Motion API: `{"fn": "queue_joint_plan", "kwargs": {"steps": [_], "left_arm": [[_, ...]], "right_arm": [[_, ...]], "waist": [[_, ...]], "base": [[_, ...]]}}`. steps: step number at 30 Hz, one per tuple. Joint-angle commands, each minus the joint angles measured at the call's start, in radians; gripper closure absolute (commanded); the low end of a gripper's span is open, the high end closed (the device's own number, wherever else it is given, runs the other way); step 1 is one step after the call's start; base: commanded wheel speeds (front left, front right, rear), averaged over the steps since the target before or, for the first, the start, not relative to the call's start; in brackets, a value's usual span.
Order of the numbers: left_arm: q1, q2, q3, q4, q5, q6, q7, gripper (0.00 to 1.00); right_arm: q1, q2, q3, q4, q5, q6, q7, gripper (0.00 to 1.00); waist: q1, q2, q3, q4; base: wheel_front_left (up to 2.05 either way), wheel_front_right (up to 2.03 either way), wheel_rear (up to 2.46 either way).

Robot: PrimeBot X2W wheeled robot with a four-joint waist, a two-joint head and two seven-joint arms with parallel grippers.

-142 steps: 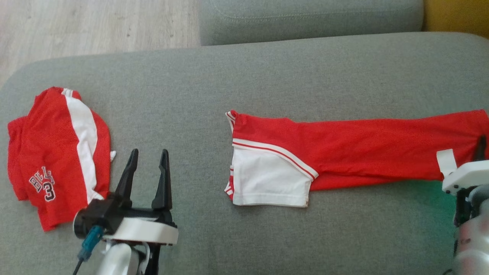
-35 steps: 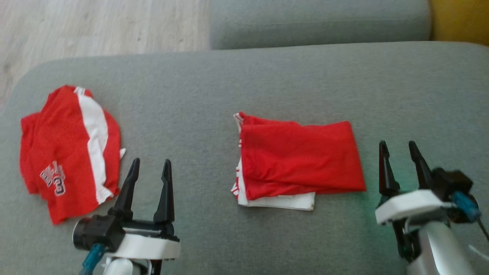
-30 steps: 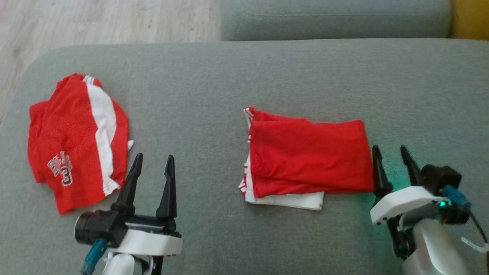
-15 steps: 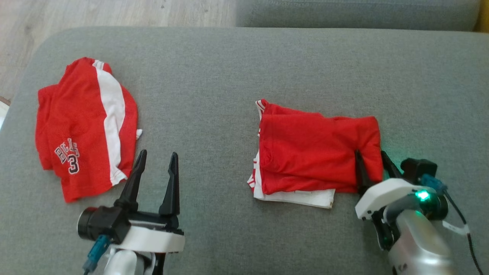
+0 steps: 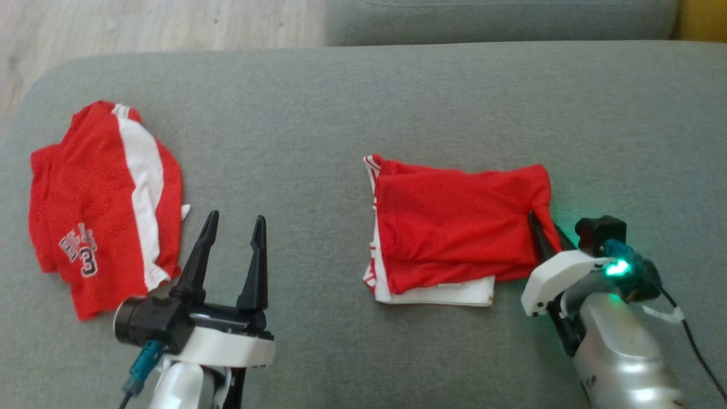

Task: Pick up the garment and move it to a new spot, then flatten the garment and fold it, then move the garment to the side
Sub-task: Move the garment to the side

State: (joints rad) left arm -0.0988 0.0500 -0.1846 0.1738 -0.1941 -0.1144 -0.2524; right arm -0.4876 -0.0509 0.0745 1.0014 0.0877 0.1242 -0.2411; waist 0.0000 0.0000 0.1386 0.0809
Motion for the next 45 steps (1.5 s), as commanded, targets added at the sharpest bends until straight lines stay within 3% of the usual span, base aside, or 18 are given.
{"fn": "queue_joint_plan", "kwargs": {"steps": [1,7,11,16,25,32,40,41,42,45], "left_arm": [[-0.031,0.000,0.027,-0.039,-0.003,0.003,-0.009,0.00],[-0.049,0.000,0.009,-0.069,-0.007,0.012,-0.009,0.00],[-0.071,0.000,0.001,-0.080,-0.007,0.013,-0.009,0.00],[-0.124,0.000,-0.014,-0.095,-0.014,0.011,-0.009,0.00],[-0.190,0.000,-0.036,-0.113,-0.012,0.003,-0.009,0.00],[-0.202,0.000,-0.028,-0.120,-0.009,-0.005,-0.009,0.00],[-0.204,0.000,-0.019,-0.126,-0.008,-0.009,-0.009,0.00],[-0.203,0.000,-0.016,-0.124,-0.008,-0.010,-0.009,0.00],[-0.202,0.000,-0.014,-0.124,-0.008,-0.011,-0.009,0.00],[-0.198,0.000,-0.011,-0.118,-0.009,-0.012,-0.009,0.00]], "right_arm": [[-0.040,0.001,-0.009,-0.040,-0.070,0.007,-0.018,1.00],[-0.050,-0.028,-0.036,-0.126,-0.285,0.007,0.027,1.00],[-0.068,-0.072,-0.004,-0.162,-0.319,0.007,0.054,1.00],[-0.100,-0.186,0.054,-0.195,-0.298,0.007,0.088,1.00],[-0.169,-0.372,0.013,-0.225,-0.234,0.007,0.129,1.00],[-0.193,-0.434,-0.038,-0.225,-0.269,0.007,0.161,1.00],[-0.193,-0.441,-0.145,-0.233,-0.328,0.007,0.178,1.00],[-0.195,-0.430,-0.166,-0.243,-0.338,0.007,0.176,0.74],[-0.194,-0.422,-0.175,-0.248,-0.344,0.007,0.178,0.00],[-0.192,-0.398,-0.201,-0.266,-0.368,0.007,0.185,0.00]], "waist": [[0.0000,0.0000,-0.016,-0.023],[0.0000,0.0000,-0.011,-0.097],[0.0000,0.0000,0.009,-0.140],[0.0000,0.0000,0.057,-0.184],[0.0000,0.0000,0.135,-0.181],[0.0000,0.0000,0.162,-0.160],[0.0000,0.0000,0.177,-0.148],[0.0000,0.0000,0.177,-0.148],[0.0000,0.0000,0.176,-0.148],[0.0000,0.0000,0.164,-0.150]], "base": [[0.00,0.00,0.00],[0.00,0.00,0.00],[0.00,0.00,0.00],[0.00,0.00,0.00],[0.00,0.00,0.00],[0.00,0.00,0.00],[0.00,0.00,0.00],[0.00,0.00,0.00],[0.00,0.00,0.00],[0.00,0.00,0.00]]}}
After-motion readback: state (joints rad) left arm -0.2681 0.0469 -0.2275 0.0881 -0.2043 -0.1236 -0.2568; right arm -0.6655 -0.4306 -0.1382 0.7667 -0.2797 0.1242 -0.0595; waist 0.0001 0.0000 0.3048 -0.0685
